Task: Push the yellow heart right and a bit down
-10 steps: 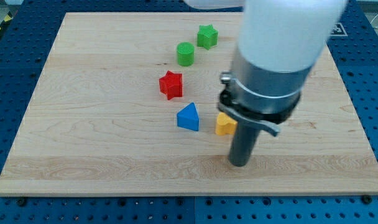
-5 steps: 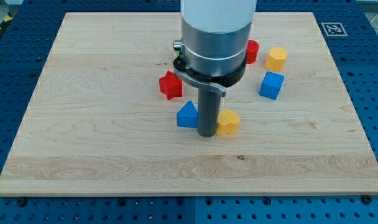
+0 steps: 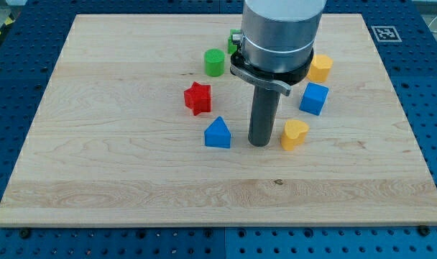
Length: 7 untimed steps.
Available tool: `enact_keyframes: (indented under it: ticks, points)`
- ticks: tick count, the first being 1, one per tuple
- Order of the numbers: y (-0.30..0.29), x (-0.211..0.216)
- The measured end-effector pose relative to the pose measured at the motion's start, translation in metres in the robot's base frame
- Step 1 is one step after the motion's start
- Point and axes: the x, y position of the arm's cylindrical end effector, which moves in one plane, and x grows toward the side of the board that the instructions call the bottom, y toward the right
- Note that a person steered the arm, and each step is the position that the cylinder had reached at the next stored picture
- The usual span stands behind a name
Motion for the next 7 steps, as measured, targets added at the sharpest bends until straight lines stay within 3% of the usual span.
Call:
enact_keyframes:
  ticks: [4, 6, 7]
  points:
    - [-0.017, -0.024]
    - [0.013, -0.042]
    - [0.032, -0.03]
